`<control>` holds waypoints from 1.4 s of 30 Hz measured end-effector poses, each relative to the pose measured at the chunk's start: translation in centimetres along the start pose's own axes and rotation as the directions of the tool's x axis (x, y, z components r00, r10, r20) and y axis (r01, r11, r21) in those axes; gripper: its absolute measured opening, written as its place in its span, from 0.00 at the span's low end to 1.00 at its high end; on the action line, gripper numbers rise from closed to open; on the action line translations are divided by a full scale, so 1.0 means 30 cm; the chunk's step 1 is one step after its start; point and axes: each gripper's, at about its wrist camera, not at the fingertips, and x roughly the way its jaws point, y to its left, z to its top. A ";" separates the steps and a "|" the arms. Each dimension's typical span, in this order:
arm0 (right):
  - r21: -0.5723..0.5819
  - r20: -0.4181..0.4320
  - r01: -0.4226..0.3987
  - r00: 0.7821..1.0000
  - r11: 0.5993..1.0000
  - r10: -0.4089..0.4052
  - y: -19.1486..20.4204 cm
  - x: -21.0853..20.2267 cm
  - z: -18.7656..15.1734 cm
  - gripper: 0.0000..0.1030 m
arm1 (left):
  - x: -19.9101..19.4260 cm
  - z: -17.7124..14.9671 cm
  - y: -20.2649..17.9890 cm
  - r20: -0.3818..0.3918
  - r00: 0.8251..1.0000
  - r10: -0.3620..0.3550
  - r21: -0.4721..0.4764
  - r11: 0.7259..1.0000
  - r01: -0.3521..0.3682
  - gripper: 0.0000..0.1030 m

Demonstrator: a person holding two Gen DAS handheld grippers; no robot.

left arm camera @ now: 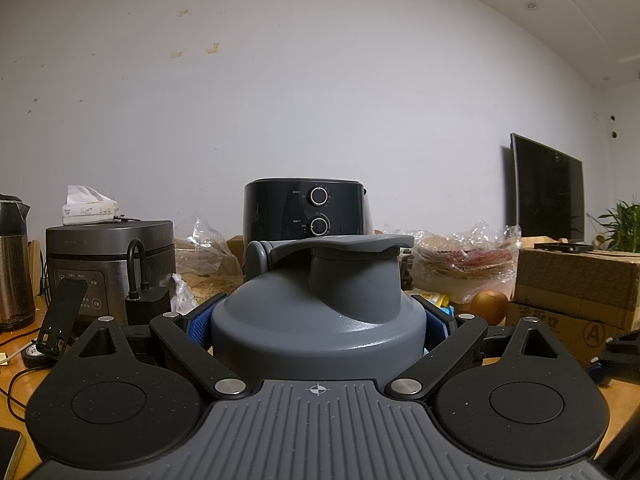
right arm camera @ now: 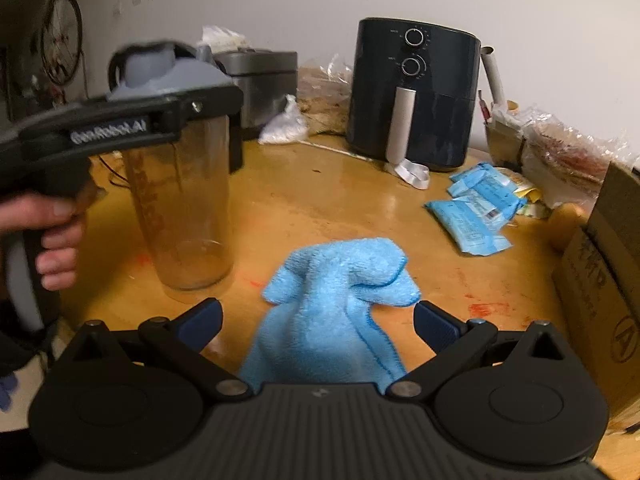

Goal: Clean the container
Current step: 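Lower the open right tool over the light-blue microfiber cloth, then close the right tool on the middle of the blue cloth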

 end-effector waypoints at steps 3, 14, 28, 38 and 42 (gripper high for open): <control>-0.008 -0.020 0.011 1.000 1.000 -0.011 0.006 0.022 0.004 1.00 | 0.000 0.000 -0.001 0.000 1.000 0.000 0.000 1.000 0.000 0.92; 0.029 -0.007 -0.007 1.000 1.000 0.007 -0.012 0.051 0.004 1.00 | 0.001 -0.002 -0.004 0.001 1.000 0.002 -0.001 1.000 -0.002 0.93; 0.057 -0.051 -0.056 0.997 0.997 0.058 -0.018 0.085 0.023 1.00 | 0.002 -0.003 0.000 0.000 1.000 0.000 0.000 1.000 0.000 0.93; 0.088 -0.050 -0.078 0.995 0.993 0.082 -0.032 0.104 0.036 1.00 | 0.003 -0.002 0.008 -0.001 1.000 0.000 0.000 1.000 0.000 0.93; 0.101 -0.034 -0.095 0.995 0.990 0.099 -0.037 0.100 0.039 1.00 | 0.003 -0.003 0.010 -0.001 1.000 0.000 0.000 1.000 0.000 0.93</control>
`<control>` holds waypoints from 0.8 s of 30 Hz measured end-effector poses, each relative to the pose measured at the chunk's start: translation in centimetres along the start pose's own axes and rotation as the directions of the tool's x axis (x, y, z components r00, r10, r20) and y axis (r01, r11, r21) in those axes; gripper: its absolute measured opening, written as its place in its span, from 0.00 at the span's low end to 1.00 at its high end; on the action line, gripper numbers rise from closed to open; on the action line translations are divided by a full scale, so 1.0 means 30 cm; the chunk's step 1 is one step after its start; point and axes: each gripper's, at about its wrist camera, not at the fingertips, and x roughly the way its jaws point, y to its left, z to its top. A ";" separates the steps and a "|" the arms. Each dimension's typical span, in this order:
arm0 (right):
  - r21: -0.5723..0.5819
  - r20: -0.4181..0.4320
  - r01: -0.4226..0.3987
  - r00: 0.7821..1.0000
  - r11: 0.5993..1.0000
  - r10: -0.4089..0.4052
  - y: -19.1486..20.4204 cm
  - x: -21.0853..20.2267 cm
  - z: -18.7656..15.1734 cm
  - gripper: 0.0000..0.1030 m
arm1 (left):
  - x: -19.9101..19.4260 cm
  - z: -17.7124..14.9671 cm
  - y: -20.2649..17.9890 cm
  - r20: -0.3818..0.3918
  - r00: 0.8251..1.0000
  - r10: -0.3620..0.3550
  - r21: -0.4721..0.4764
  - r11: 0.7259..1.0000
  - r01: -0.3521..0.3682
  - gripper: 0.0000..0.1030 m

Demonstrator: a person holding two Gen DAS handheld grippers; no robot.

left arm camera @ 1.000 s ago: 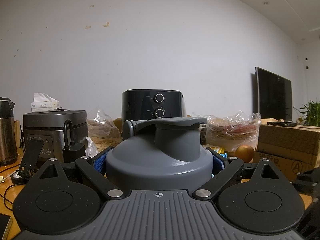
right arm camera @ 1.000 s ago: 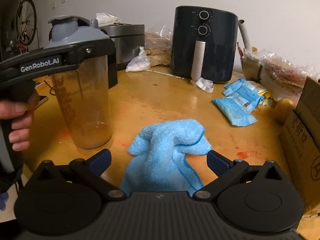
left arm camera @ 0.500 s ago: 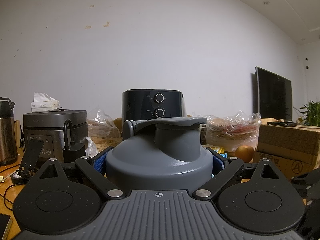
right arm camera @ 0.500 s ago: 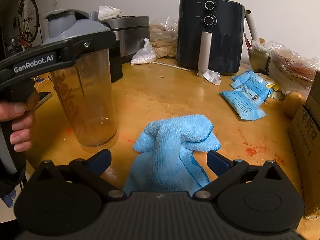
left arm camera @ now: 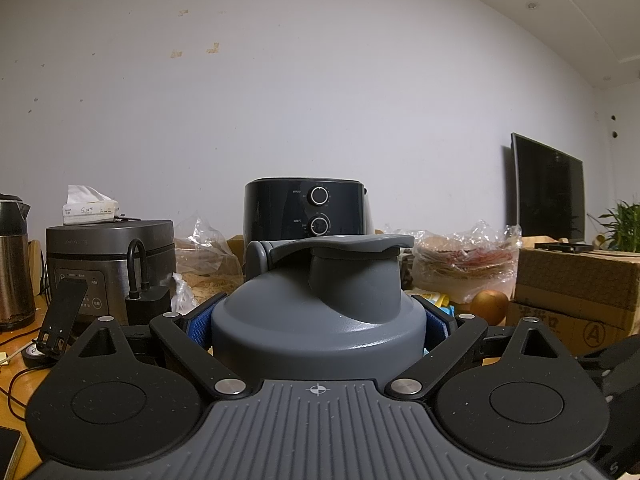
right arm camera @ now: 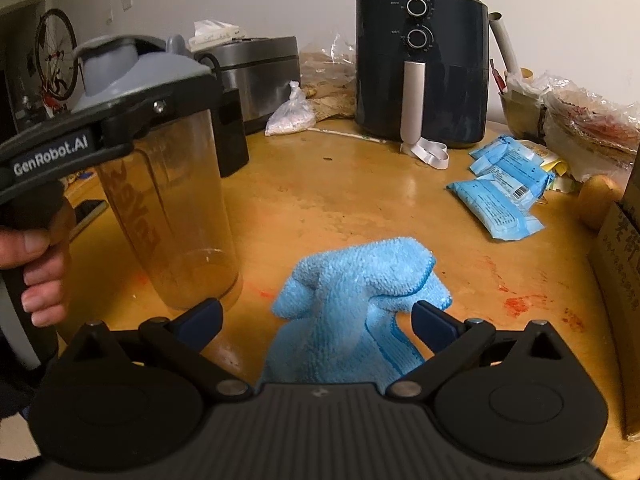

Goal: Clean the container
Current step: 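Close the right tool on the middle of the blue cloth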

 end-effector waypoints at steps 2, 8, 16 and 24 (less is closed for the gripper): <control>-0.004 0.000 0.005 1.000 1.000 -0.005 0.003 -0.001 0.000 1.00 | 0.000 0.000 0.001 0.000 1.000 0.000 0.000 1.000 0.000 0.93; 0.009 -0.011 0.006 1.000 1.000 -0.006 -0.001 0.008 -0.005 0.72 | 0.000 -0.002 0.000 0.000 1.000 0.000 0.000 1.000 0.000 0.93; 0.034 0.000 0.013 1.000 0.999 -0.013 -0.013 0.014 -0.013 0.41 | 0.000 -0.002 0.001 -0.001 1.000 0.000 0.001 1.000 0.000 0.93; 0.021 0.018 -0.014 1.000 1.000 0.014 -0.017 0.016 -0.027 0.07 | -0.001 -0.002 0.000 -0.001 1.000 0.001 0.001 1.000 -0.001 0.93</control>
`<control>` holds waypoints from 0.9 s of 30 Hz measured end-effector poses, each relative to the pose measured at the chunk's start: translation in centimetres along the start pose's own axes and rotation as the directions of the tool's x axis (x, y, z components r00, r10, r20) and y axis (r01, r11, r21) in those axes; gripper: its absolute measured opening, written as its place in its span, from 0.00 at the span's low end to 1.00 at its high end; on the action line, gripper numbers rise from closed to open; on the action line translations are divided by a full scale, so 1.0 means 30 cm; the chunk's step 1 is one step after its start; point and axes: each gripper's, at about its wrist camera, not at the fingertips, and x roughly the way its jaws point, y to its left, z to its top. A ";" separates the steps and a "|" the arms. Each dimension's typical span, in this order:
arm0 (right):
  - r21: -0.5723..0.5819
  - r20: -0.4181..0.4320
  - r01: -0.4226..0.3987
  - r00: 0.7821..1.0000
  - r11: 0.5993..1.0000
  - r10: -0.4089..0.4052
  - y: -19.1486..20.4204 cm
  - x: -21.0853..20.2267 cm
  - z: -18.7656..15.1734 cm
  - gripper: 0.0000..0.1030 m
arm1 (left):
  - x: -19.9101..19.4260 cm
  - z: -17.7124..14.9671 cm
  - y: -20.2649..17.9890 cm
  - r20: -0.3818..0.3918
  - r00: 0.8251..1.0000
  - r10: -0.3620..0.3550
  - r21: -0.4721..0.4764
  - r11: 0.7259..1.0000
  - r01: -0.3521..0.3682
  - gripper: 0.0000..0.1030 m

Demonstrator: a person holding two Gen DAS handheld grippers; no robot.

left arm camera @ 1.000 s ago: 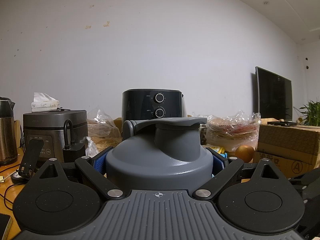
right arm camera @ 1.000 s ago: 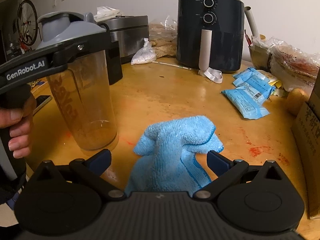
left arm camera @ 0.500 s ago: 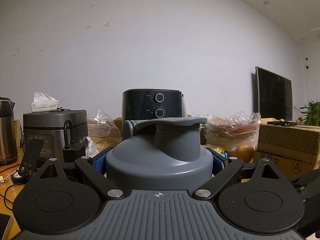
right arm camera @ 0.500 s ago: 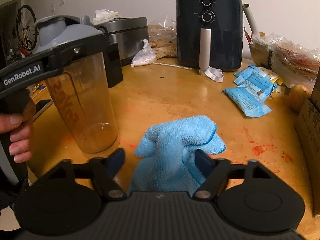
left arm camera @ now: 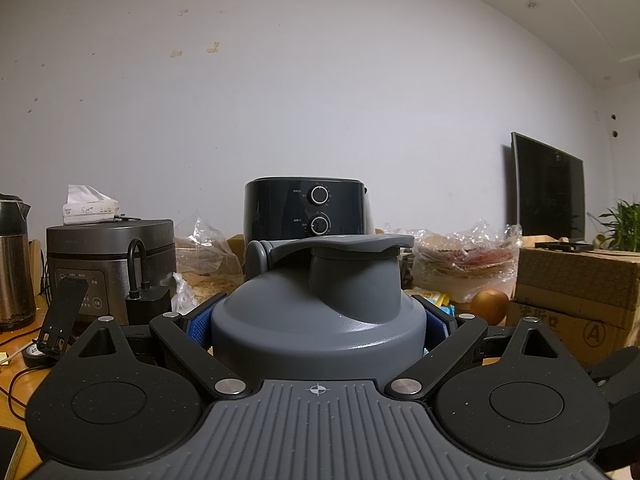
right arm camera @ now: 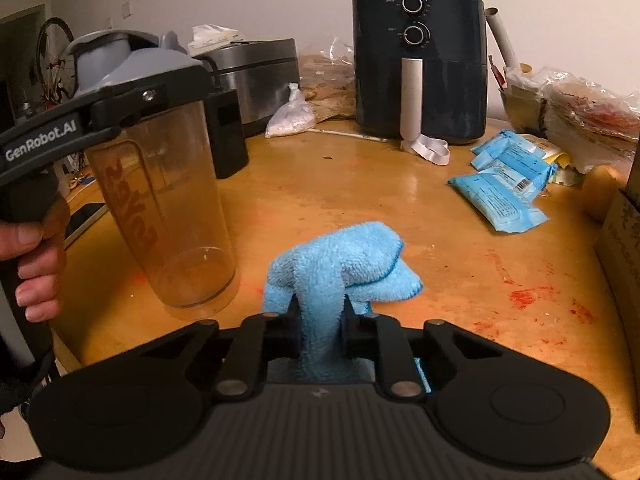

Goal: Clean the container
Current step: 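Close the right tool on the middle of the blue cloth, then lift the blue cloth with the right tool toward the shaker bottle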

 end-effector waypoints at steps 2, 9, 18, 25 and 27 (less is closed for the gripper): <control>-0.004 0.011 -0.012 1.000 1.000 0.012 0.002 -0.001 -0.004 0.07 | 0.002 -0.001 -0.004 -0.002 1.000 0.004 0.009 1.000 -0.004 0.93; 0.017 0.059 -0.035 0.998 0.999 0.034 -0.012 -0.005 -0.023 0.05 | 0.002 -0.003 -0.008 -0.004 1.000 0.007 0.019 1.000 -0.007 0.93; 0.004 0.112 -0.041 0.993 0.999 0.041 -0.015 -0.030 -0.042 0.05 | 0.004 -0.001 -0.005 -0.006 1.000 0.006 0.019 1.000 -0.006 0.93; 0.000 0.164 -0.048 0.985 0.999 0.047 -0.020 -0.051 -0.056 0.05 | 0.004 0.001 -0.003 -0.008 1.000 0.005 0.018 1.000 -0.004 0.93; 0.003 0.190 -0.048 0.981 0.999 0.047 -0.023 -0.061 -0.062 0.05 | 0.004 0.002 -0.003 -0.009 1.000 0.004 0.018 1.000 -0.004 0.93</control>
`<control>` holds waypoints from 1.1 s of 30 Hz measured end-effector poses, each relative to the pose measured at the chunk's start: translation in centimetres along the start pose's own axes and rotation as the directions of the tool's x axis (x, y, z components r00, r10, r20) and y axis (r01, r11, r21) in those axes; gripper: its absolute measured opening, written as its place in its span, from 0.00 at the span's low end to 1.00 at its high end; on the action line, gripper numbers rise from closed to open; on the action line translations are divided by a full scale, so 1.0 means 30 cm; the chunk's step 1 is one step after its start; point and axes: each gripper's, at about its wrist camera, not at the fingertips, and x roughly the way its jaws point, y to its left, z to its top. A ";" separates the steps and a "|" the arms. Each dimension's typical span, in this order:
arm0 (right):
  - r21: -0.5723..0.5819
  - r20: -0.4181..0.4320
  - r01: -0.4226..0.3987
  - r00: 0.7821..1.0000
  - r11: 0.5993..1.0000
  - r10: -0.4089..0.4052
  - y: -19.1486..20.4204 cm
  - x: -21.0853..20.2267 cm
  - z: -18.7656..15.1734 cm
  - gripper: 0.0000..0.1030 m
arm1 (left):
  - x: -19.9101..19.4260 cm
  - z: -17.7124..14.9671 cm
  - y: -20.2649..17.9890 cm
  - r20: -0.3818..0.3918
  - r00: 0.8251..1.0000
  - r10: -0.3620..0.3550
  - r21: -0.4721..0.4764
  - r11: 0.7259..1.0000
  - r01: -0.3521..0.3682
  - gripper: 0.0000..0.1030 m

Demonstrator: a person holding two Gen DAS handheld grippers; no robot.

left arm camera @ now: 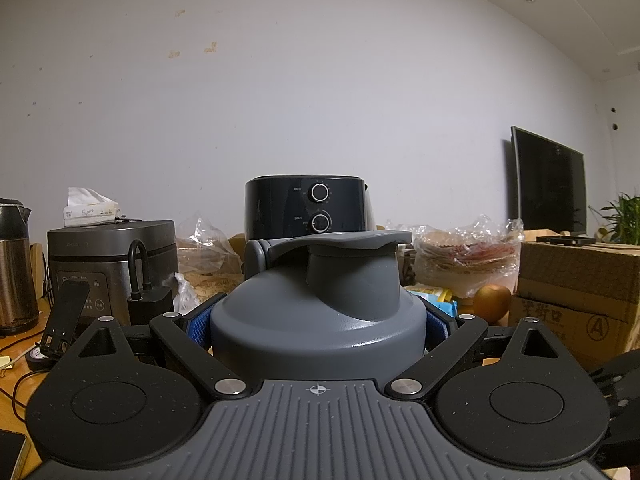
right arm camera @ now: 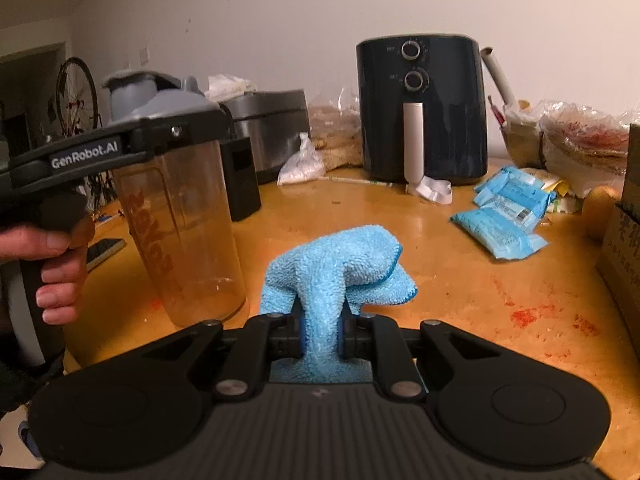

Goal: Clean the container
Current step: 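Lift the blue cloth with the right tool toward the shaker bottle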

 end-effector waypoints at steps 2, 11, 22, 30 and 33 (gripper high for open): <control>0.002 0.028 -0.002 1.000 1.000 0.002 -0.002 -0.012 -0.002 0.05 | 0.000 0.000 0.000 -0.001 1.000 0.000 0.000 1.000 0.000 0.93; 0.004 0.186 -0.031 0.982 1.000 0.029 -0.012 -0.082 -0.001 0.06 | -0.001 0.000 0.000 -0.001 1.000 -0.002 0.000 1.000 0.002 0.93; 0.014 0.316 -0.075 0.946 0.997 0.066 -0.018 -0.149 0.003 0.06 | 0.002 0.000 0.002 -0.003 1.000 -0.004 0.001 1.000 0.004 0.93; 0.013 0.320 -0.087 0.944 0.996 0.078 -0.013 -0.157 0.003 0.06 | 0.004 0.000 0.001 -0.004 1.000 -0.006 0.002 1.000 0.006 0.93; 0.013 0.317 -0.092 0.945 0.996 0.083 -0.013 -0.158 0.001 0.06 | 0.004 -0.001 0.006 -0.002 1.000 -0.018 0.004 1.000 0.018 0.92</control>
